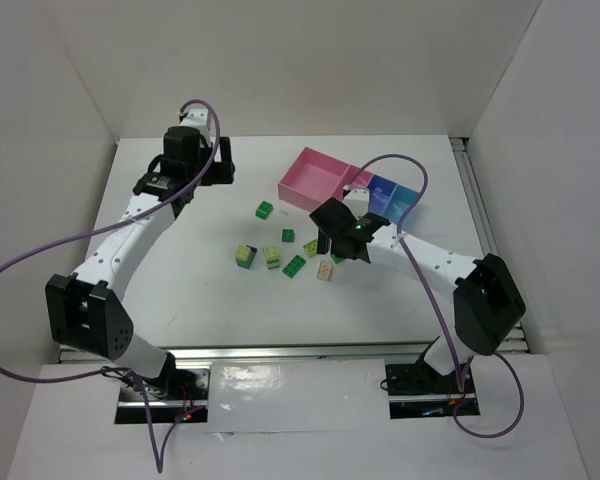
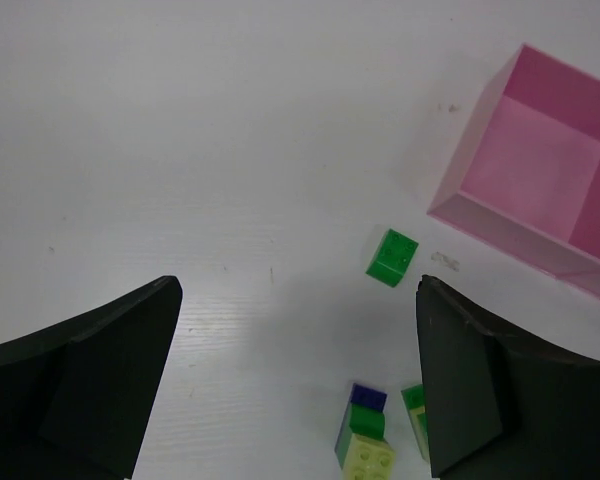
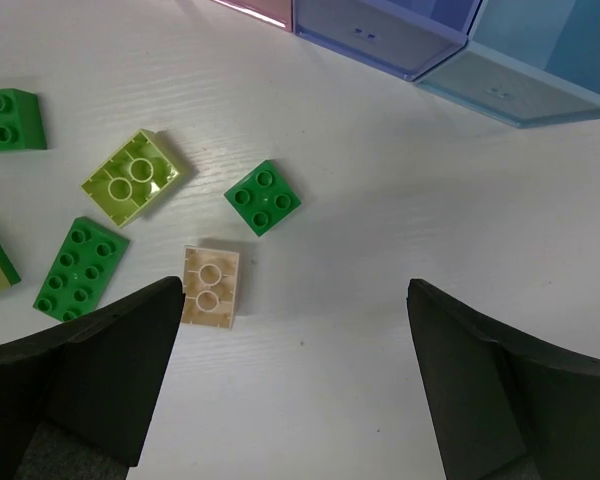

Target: Sort the legos into containers by color

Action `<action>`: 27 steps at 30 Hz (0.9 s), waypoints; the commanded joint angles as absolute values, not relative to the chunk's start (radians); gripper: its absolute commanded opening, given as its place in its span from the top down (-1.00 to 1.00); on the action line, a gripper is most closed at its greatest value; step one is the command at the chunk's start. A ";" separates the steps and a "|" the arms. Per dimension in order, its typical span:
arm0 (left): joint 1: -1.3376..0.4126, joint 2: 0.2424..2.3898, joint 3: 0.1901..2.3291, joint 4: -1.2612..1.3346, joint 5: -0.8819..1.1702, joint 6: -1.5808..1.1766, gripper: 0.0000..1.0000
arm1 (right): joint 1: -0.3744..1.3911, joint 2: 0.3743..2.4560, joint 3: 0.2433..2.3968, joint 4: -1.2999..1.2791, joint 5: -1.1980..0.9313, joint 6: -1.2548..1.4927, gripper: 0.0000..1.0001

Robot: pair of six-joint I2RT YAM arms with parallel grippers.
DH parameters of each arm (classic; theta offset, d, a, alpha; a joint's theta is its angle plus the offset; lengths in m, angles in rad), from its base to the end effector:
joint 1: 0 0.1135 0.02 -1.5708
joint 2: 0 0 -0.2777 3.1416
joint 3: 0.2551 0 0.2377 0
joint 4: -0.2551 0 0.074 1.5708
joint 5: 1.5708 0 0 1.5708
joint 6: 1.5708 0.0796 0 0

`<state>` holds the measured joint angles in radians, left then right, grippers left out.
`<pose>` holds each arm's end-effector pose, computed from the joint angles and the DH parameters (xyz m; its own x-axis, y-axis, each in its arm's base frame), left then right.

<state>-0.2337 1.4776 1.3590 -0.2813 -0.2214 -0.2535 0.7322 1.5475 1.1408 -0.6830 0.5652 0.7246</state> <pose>0.3633 -0.0685 0.3633 -0.3739 -0.1625 -0.9131 -0.0667 0.9867 -0.1482 0.2619 0.1781 0.2300 -0.7457 0.0824 -0.6612 0.1523 0.9871 -0.0488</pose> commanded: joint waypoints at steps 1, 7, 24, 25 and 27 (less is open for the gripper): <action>-0.255 1.511 1.454 -0.376 -0.155 -0.187 -1.00 | 0.726 1.555 1.151 -0.686 0.592 0.747 -1.00; -0.221 1.554 1.437 -0.408 -0.134 -0.324 -1.00 | 0.726 1.483 1.057 -0.621 0.558 0.738 -1.00; -0.305 1.719 1.414 -0.459 -0.025 -0.218 -1.00 | 0.726 1.336 0.934 -0.516 0.517 0.727 -1.00; -0.305 1.732 1.414 -0.459 -0.025 -0.218 -1.00 | 0.726 1.325 0.925 -0.515 0.517 0.727 -1.00; -0.314 1.762 1.439 -0.450 -0.025 -0.218 -1.00 | 0.726 1.325 0.925 -0.515 0.531 0.727 -1.00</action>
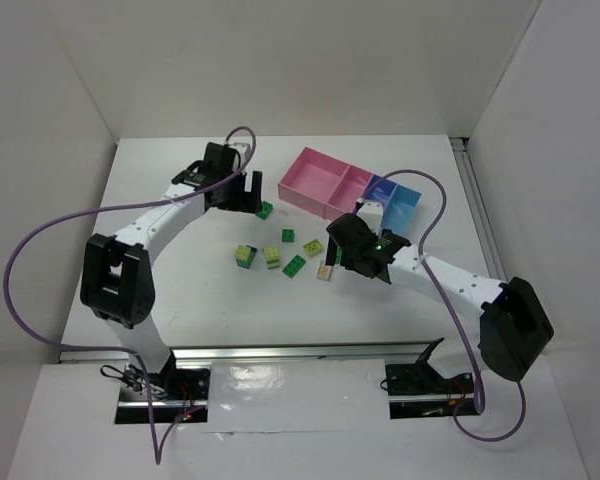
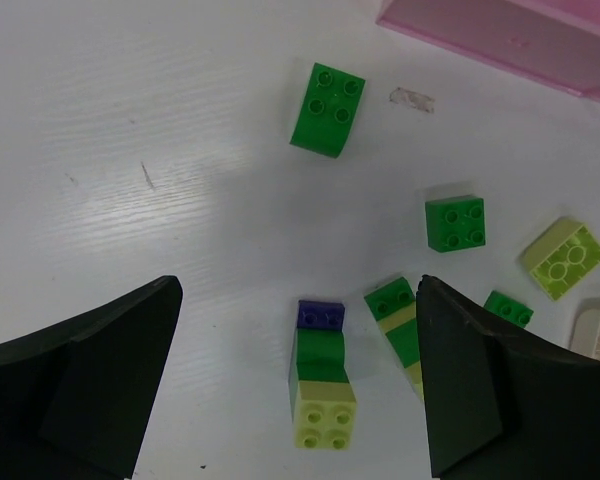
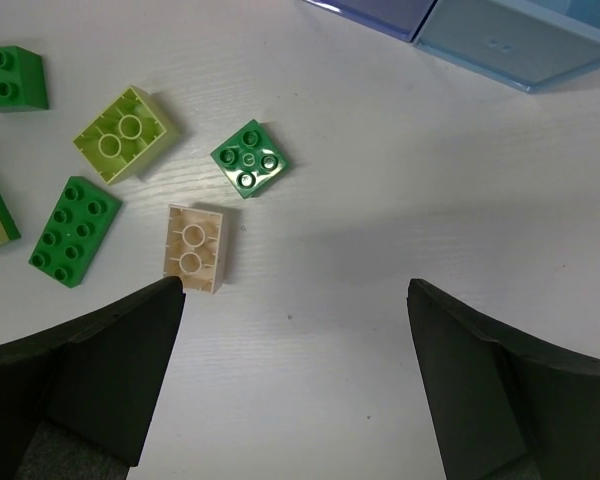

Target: Sort the legos into containers by color

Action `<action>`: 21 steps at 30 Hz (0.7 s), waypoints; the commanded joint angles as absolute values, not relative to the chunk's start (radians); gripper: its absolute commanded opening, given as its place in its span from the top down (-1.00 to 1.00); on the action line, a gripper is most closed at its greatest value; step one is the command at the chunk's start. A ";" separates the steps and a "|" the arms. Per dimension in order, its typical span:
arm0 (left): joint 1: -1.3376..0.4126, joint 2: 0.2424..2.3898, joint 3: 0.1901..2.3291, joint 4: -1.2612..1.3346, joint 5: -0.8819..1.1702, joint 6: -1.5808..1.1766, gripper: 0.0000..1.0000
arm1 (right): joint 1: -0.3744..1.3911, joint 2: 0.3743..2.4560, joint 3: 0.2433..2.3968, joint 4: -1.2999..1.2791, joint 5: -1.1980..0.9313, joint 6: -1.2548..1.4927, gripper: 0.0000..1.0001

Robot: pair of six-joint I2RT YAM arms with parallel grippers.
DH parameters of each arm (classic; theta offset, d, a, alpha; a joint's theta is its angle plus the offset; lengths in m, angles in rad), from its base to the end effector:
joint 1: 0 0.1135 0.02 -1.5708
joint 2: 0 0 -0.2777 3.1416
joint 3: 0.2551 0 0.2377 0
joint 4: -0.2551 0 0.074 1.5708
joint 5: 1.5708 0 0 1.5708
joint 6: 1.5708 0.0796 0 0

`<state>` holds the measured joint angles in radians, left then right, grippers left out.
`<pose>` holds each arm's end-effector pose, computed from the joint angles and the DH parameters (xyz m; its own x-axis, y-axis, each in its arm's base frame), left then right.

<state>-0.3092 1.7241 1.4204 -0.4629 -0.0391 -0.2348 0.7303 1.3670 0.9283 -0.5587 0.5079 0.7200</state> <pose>0.3919 -0.1219 0.2699 -0.7072 -0.0181 -0.7068 0.1159 0.9832 -0.1412 0.2310 0.1549 0.2215 -0.7252 0.1240 -0.6772 0.1222 0.9912 0.0506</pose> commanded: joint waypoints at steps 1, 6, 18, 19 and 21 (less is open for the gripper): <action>-0.314 1.797 1.463 -0.449 -0.015 -0.218 -1.00 | 0.726 1.325 0.934 -0.515 0.541 0.727 -1.00; -0.350 1.911 1.563 -0.459 -0.048 -0.209 -0.92 | 0.726 1.361 0.971 -0.534 0.572 0.727 -1.00; -0.359 2.186 1.775 -0.489 -0.136 -0.175 -0.72 | 0.707 1.413 1.043 -0.612 0.641 0.741 -1.00; -0.359 2.200 1.788 -0.489 -0.147 -0.175 -0.68 | 0.707 1.413 1.043 -0.612 0.650 0.741 -1.00; -0.359 2.232 1.812 -0.500 -0.159 -0.175 -0.57 | 0.707 1.413 1.043 -0.612 0.650 0.741 -1.00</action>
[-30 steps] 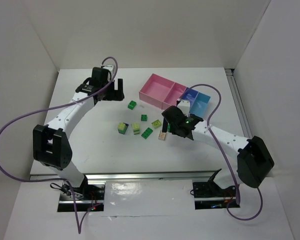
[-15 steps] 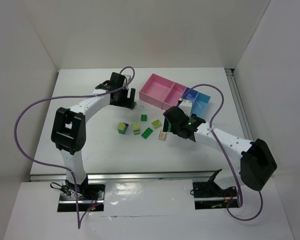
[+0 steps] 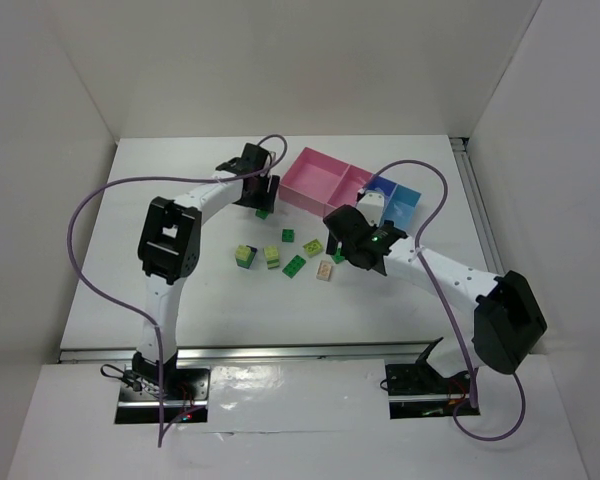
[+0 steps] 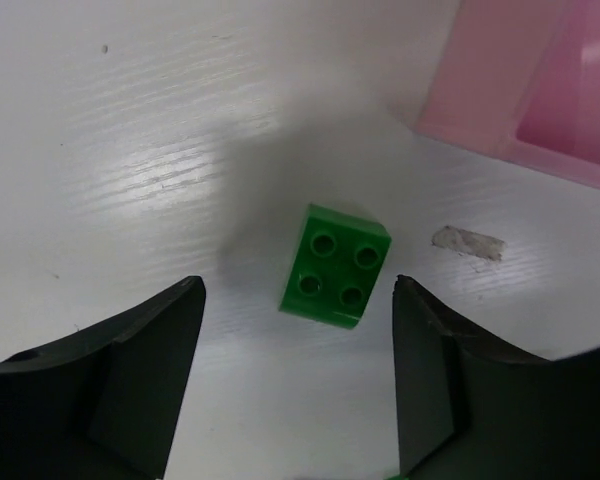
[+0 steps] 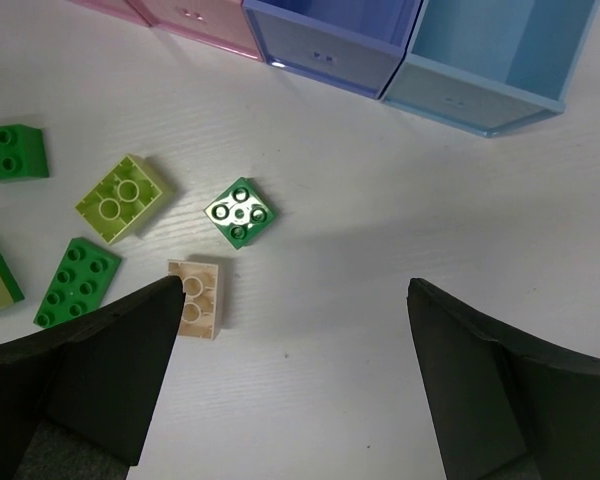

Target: Sort the legos into containers by color

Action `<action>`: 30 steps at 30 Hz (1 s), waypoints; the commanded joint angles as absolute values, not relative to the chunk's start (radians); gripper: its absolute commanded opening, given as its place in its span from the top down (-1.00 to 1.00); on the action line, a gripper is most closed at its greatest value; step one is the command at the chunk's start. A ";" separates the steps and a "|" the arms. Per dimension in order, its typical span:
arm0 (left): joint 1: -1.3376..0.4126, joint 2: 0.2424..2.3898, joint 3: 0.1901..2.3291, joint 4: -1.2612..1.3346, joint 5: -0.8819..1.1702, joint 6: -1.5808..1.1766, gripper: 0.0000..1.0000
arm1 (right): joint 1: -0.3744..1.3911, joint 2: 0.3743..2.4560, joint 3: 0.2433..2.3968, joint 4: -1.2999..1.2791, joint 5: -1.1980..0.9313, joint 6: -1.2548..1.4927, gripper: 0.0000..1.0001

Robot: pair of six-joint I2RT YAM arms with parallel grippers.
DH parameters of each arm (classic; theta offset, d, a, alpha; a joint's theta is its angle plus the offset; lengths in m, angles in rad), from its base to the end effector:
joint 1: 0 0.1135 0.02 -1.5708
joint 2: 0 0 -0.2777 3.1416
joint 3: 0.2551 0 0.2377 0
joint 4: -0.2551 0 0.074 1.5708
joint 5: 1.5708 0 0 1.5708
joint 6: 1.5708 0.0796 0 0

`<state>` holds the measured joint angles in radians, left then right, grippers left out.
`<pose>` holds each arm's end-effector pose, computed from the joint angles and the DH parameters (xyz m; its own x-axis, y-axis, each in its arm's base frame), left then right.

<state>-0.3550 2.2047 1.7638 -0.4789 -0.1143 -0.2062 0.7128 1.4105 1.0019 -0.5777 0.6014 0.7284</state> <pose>0.4822 -0.1691 0.1716 -0.7875 0.0750 -0.6117 0.1219 0.9919 -0.0353 0.2471 0.1540 0.2348 -0.6725 0.1442 -0.7259 0.1939 0.9809 0.0152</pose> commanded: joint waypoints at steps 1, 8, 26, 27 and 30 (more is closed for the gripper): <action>-0.359 2.232 1.821 -0.500 -0.160 -0.164 -0.53 | 0.707 1.422 1.043 -0.612 0.650 0.741 -1.00; -0.359 2.261 1.833 -0.509 -0.123 -0.164 -0.16 | 0.707 1.451 1.065 -0.612 0.660 0.750 -1.00; -0.359 1.985 1.804 -0.529 -0.054 -0.173 0.43 | 0.686 1.401 1.163 -0.658 0.798 0.720 -1.00; -0.359 1.970 1.804 -0.529 -0.039 -0.173 0.43 | 0.686 1.390 1.163 -0.658 0.798 0.719 -1.00; -0.359 1.941 1.827 -0.529 0.047 -0.216 0.43 | 0.676 1.320 1.163 -0.635 0.819 0.710 -1.00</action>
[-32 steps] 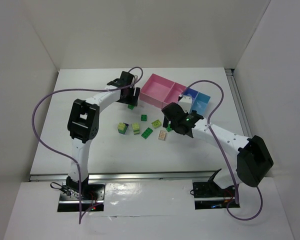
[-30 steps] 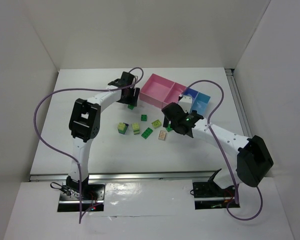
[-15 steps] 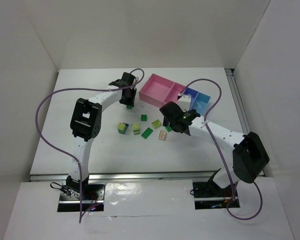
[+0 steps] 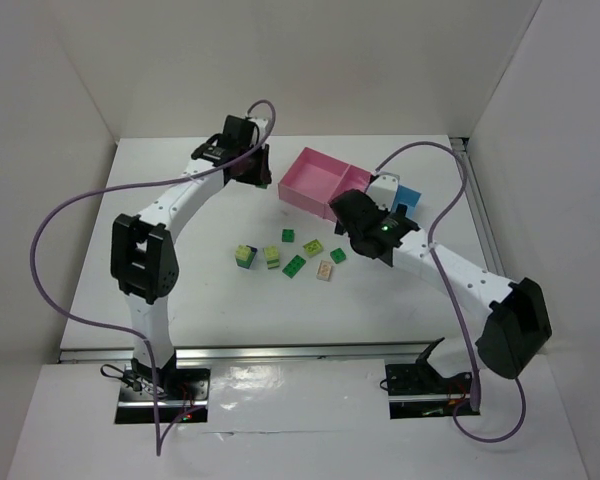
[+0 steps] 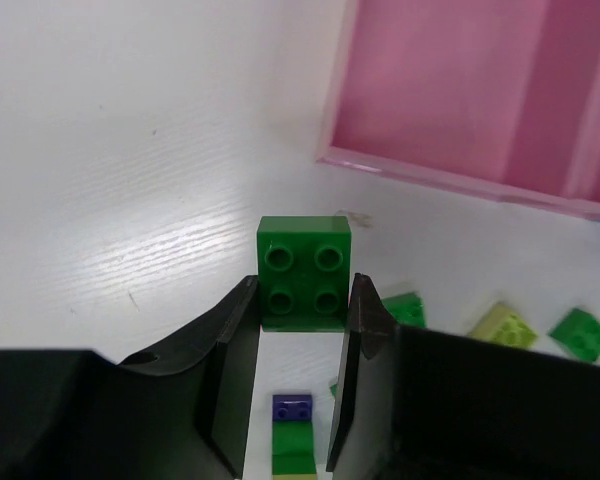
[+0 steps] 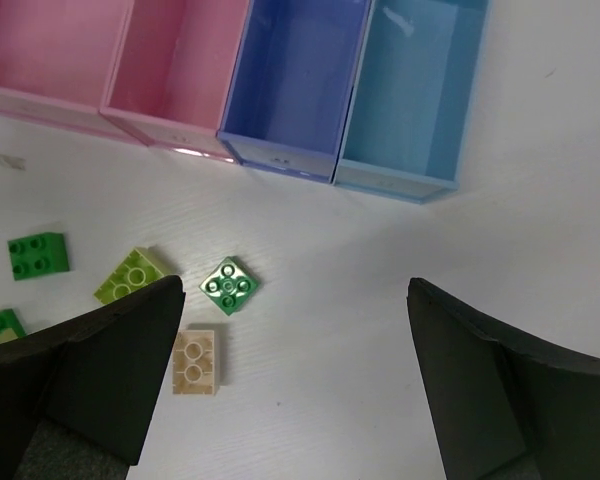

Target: Sort the legos into containers by color

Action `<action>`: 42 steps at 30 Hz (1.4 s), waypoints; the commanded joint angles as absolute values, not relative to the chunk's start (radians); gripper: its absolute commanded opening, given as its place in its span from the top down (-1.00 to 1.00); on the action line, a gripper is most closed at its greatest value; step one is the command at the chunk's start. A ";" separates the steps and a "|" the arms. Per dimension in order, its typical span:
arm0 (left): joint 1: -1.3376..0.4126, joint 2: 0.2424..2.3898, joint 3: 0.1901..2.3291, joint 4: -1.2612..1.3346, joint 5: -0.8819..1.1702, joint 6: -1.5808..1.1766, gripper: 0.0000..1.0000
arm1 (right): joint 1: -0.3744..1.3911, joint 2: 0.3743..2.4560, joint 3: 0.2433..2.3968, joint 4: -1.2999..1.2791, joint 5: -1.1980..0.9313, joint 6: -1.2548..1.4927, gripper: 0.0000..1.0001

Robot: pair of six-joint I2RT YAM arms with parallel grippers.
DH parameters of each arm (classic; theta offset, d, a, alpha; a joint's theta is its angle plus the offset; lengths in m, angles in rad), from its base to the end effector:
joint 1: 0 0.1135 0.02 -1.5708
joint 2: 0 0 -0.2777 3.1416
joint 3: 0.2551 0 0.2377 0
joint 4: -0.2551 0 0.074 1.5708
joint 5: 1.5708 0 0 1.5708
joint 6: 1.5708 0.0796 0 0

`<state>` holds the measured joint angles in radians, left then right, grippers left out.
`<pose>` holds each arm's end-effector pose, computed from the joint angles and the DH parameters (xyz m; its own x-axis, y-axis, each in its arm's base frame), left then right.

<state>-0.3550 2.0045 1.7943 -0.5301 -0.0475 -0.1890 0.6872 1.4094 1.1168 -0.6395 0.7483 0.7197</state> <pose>0.4584 -0.1659 0.2726 -0.6802 0.0520 -0.7311 0.1899 0.9759 -0.1073 0.2599 0.1432 0.2724 -0.5665 0.1600 -0.8084 0.2953 0.9552 -0.0178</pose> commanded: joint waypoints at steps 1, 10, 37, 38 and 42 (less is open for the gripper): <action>-0.359 1.940 1.848 -0.529 0.070 -0.228 0.43 | 0.667 1.304 1.163 -0.635 0.819 0.710 -1.00; -0.359 2.031 1.992 -0.500 0.268 -0.369 0.48 | 0.658 1.216 1.127 -0.621 0.859 0.730 -1.00; -0.436 2.143 2.167 -0.509 0.058 -0.371 -0.62 | 0.649 1.291 1.043 -0.500 0.488 0.537 -0.93; -0.436 2.084 2.137 -0.532 0.036 -0.351 -0.62 | 0.649 1.328 1.067 -0.511 0.424 0.507 -0.90; -0.436 1.953 1.996 -0.581 -0.031 -0.319 -0.65 | 0.624 1.520 1.138 -0.549 0.310 0.446 -0.87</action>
